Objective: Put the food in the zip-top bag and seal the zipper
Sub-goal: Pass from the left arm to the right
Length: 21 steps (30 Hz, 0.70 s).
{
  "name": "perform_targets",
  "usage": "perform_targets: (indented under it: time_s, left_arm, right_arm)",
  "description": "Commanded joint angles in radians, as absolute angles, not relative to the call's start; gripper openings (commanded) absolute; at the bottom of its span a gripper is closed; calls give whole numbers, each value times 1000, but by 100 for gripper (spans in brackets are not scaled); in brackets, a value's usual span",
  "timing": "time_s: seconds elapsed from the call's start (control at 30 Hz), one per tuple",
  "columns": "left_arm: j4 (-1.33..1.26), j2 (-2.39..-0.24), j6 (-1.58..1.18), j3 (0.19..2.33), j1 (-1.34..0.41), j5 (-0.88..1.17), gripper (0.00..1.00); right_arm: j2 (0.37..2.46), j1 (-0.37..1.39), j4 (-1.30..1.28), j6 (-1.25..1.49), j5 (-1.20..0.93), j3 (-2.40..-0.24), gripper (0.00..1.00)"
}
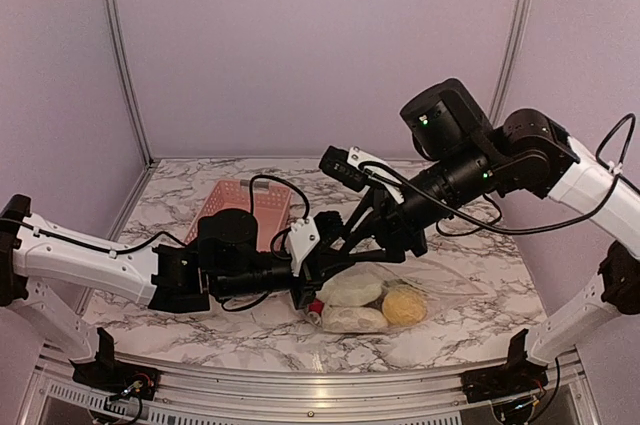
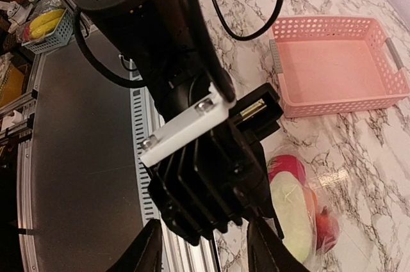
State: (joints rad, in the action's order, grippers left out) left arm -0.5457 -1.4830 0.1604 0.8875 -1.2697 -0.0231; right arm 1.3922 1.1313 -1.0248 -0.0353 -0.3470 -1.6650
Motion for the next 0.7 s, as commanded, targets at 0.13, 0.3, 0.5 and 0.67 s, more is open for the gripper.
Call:
perform_targets:
  time_s: [0.13, 0.3, 0.5, 0.67]
  left_arm:
    - [-554, -1434, 95, 907, -1244, -5, 0]
    - [-559, -1428, 88, 901, -1242, 18, 0]
    - [-560, -1428, 85, 897, -1243, 36, 0]
    - [-560, -1426, 87, 898, -1243, 38, 0]
  right_arm:
    - [1439, 1139, -1110, -59, -199, -1745, 44]
    - [1424, 1139, -1102, -63, -167, -1732, 41]
    - [1415, 1140, -1102, -73, -151, -1712, 35]
    - [1417, 1140, -1108, -89, -150, -1701, 34]
